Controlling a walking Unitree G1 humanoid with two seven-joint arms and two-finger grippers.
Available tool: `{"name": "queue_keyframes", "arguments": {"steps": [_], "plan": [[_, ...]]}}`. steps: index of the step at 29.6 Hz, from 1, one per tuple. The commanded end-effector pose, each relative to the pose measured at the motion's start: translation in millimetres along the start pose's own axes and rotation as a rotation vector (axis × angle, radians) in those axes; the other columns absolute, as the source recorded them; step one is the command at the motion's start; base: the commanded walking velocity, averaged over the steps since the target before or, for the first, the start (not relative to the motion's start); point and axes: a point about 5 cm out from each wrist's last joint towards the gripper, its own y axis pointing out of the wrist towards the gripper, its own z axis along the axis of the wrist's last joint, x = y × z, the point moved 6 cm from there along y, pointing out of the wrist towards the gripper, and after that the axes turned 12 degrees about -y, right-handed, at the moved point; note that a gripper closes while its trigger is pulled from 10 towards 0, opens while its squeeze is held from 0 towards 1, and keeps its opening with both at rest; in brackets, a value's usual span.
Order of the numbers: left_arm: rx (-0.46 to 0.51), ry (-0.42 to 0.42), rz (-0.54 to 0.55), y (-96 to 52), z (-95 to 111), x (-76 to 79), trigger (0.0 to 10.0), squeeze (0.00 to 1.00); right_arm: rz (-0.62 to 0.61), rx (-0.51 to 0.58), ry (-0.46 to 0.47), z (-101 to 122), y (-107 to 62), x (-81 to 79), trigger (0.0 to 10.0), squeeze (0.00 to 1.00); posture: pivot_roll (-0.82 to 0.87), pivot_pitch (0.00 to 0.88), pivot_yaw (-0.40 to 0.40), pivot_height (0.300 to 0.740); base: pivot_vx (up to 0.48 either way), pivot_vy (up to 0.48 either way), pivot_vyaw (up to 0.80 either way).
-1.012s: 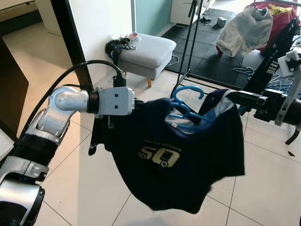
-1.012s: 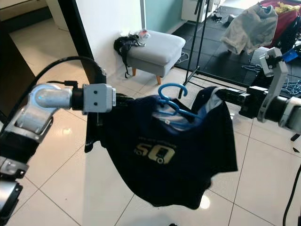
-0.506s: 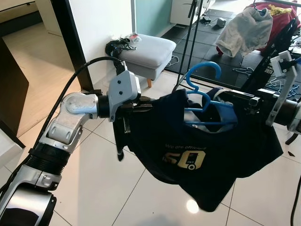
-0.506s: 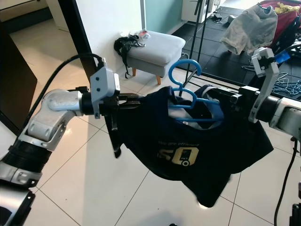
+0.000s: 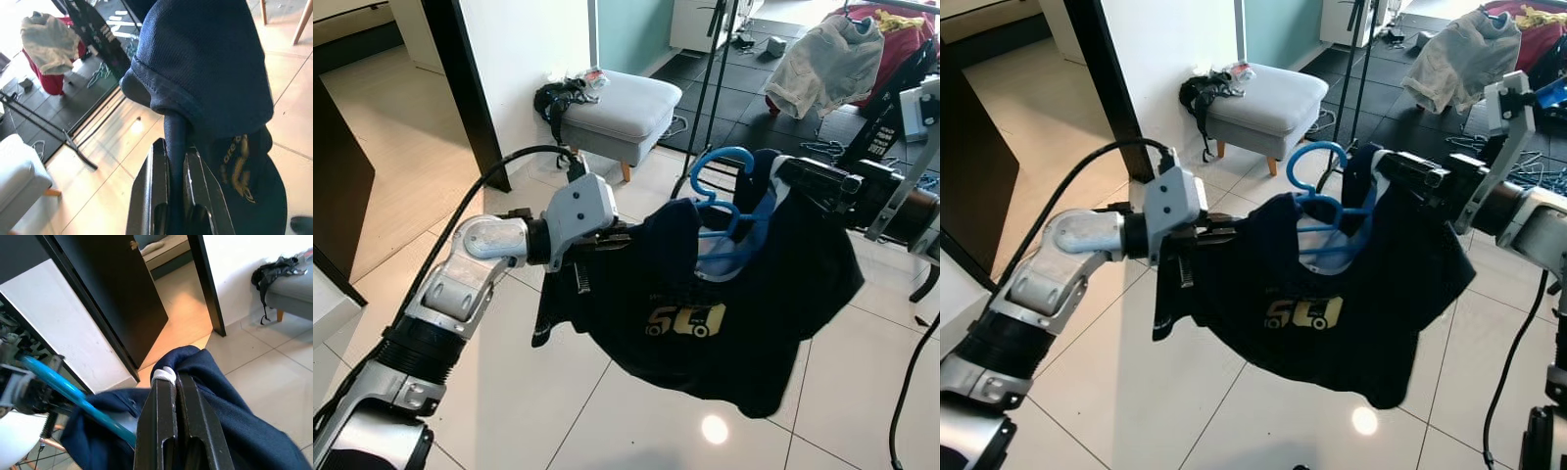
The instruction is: Hang hanger
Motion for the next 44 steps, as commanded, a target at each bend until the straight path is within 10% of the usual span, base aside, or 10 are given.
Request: {"name": "queue_keyframes", "arguments": {"steps": [1, 10, 11, 12, 15, 16, 17, 25, 36, 44], "plan": [[-0.047, 0.029, 0.008, 0.4, -11.3, -0.8, 10.0, 0.0, 0.006, 0.045, -0.011, 13.9, -1.3, -0.9, 0.0, 0.0, -0.03, 0.128, -0.004, 0.74, 0.0, 0.0, 0.0], [-0.097, 0.067, 0.184, -20.1, -13.3, -45.0, 10.0, 0.0, -0.106, -0.164, -0.052, -29.4, -8.3, 17.3, 0.2, 0.0, -0.03, 0.133, -0.002, 0.74, 0.0, 0.0, 0.0], [-0.081, 0.061, 0.183, -18.8, -10.0, -44.2, 10.0, 0.0, -0.12, -0.2, -0.066, -40.4, -7.0, 18.5, 6.3, 0.0, -0.03, 0.133, -0.002, 0.74, 0.0, 0.0, 0.0], [-0.053, 0.048, 0.171, -15.9, -4.9, -40.7, 10.0, 0.0, -0.148, -0.254, -0.104, -57.0, -4.6, 21.1, 9.8, 0.0, -0.03, 0.133, -0.002, 0.74, 0.0, 0.0, 0.0], [0.033, -0.01, 0.104, -6.6, 8.2, -23.6, 10.0, 0.0, -0.123, -0.228, -0.102, -67.6, 4.9, 14.0, 10.0, 0.0, -0.02, 0.135, -0.004, 0.74, 0.0, 0.0, 0.0], [0.063, -0.031, 0.073, -3.9, 12.6, -16.1, 10.0, 0.0, -0.113, -0.191, -0.096, -63.8, 8.5, 10.9, 10.0, 0.79, -0.02, 0.136, -0.005, 0.74, 0.0, 0.0, 0.0], [0.087, -0.055, 0.049, -2.3, 16.1, -10.3, 10.0, 0.0, -0.114, -0.164, -0.099, -59.6, 10.6, 10.2, 10.0, 0.99, -0.02, 0.136, -0.005, 0.74, 0.0, 0.0, 0.0], [0.149, -0.155, -0.026, 5.2, 20.6, 12.0, 10.0, 0.0, -0.152, -0.058, -0.121, -36.1, 13.1, 17.2, 10.0, 1.0, -0.02, 0.139, -0.006, 0.74, 0.0, 0.0, 0.0], [0.037, -0.207, 0.25, 2.1, -7.6, -29.7, 10.0, 0.0, -0.217, 0.145, -0.169, 11.2, -15.3, 24.6, 10.0, 1.0, -0.03, 0.146, -0.006, 0.74, 0.0, 0.0, 0.0], [-0.021, -0.203, 0.358, -10.8, -13.4, -56.2, 10.0, 0.0, -0.334, 0.109, -0.159, -5.8, -39.6, 38.9, 10.0, 1.0, -0.03, 0.151, -0.001, 0.74, 0.0, 0.0, 0.0]]}}
